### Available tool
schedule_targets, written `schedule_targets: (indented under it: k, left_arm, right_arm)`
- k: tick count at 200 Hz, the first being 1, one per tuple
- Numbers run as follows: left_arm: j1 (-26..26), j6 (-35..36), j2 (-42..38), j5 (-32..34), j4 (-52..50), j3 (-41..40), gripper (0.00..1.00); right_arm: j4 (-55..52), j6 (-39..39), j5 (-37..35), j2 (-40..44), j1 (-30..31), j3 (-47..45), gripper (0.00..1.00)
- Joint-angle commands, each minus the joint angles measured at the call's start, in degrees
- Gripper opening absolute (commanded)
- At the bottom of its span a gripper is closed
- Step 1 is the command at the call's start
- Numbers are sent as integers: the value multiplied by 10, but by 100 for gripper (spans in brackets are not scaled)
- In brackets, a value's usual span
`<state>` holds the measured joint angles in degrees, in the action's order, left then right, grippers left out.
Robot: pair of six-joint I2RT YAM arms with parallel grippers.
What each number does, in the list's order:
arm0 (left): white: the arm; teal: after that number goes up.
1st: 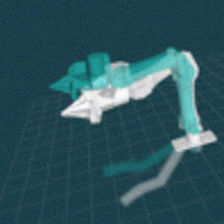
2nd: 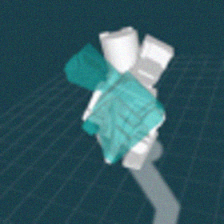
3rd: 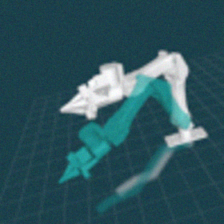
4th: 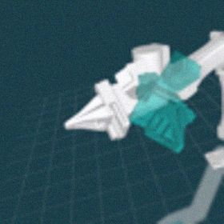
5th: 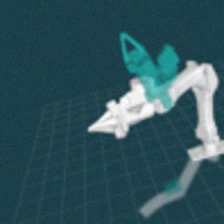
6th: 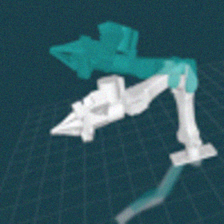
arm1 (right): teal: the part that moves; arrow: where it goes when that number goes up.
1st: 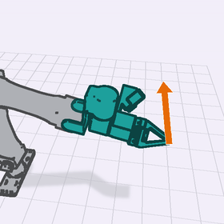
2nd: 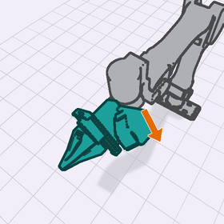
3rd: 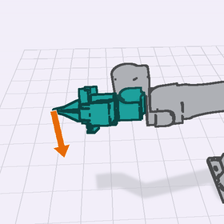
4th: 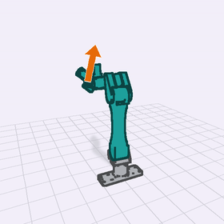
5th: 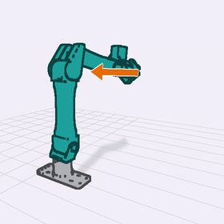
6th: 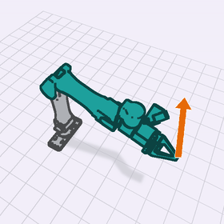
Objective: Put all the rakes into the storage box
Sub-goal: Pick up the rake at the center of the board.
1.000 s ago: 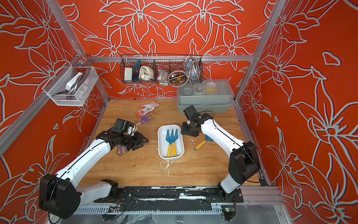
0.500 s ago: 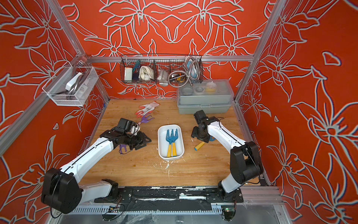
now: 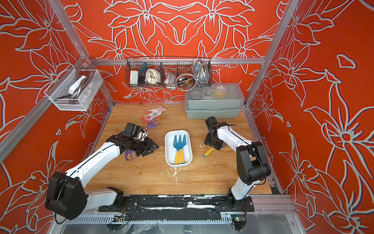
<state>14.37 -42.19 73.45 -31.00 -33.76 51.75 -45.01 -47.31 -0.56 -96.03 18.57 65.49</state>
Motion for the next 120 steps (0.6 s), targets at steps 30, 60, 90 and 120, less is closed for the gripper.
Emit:
schedule_targets:
  k: [30,60,90,120]
  left_arm:
    - [4,21,16,-10,-10,27,49]
    - [4,26,26,-9,-14,34,49]
    - [4,37,43,-8,-26,54,49]
    - [4,35,56,-10,-27,73,49]
  right_arm:
    - [12,-8,-3,-51,-13,5,55]
    - [24,-12,5,-74,-14,-1,52]
    - [36,-7,12,-86,-14,-2,41]
    - [34,6,16,-89,-16,2,32]
